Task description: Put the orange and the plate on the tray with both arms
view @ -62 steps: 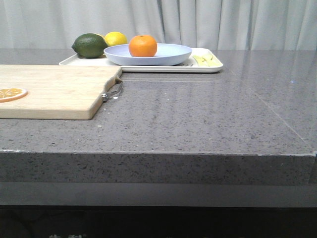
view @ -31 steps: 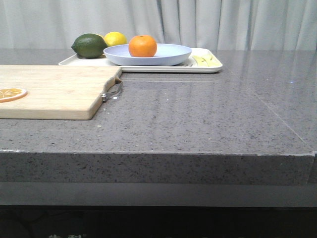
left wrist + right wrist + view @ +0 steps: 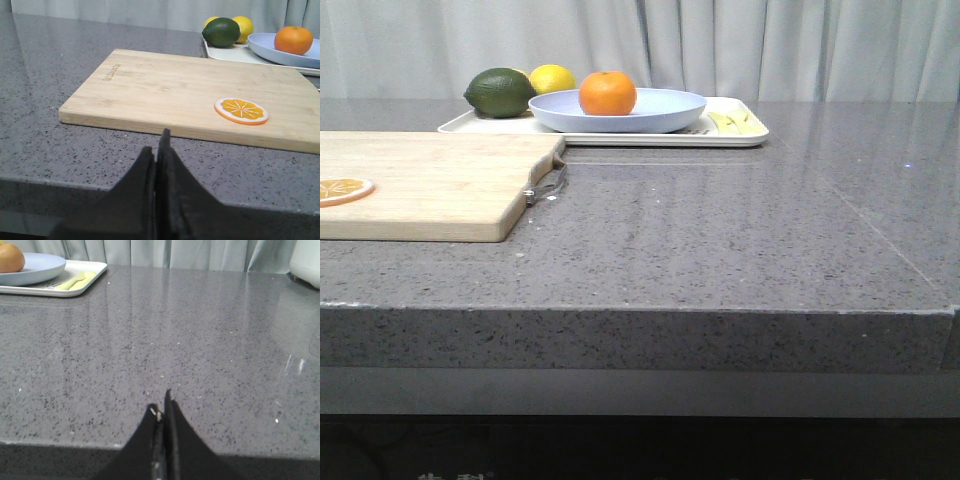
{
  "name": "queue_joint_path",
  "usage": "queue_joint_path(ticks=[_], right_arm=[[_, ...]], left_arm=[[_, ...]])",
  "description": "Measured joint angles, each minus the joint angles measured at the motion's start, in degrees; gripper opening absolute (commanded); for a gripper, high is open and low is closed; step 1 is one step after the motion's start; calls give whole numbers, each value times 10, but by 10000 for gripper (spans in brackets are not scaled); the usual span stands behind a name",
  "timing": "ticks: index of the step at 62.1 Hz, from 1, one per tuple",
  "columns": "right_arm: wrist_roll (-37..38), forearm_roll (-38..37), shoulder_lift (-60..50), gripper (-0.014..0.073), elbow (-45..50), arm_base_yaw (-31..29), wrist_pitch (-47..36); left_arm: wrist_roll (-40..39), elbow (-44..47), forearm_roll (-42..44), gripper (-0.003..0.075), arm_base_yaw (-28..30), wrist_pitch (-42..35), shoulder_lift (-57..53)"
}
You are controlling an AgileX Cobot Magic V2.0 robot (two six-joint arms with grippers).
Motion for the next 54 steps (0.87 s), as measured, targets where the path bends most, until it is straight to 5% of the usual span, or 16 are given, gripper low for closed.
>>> queue_joint_path(ticks=[54], right_arm=[[0, 0, 0, -69, 0, 0, 8]], left_arm=[[0, 0, 0, -17, 0, 0, 0]])
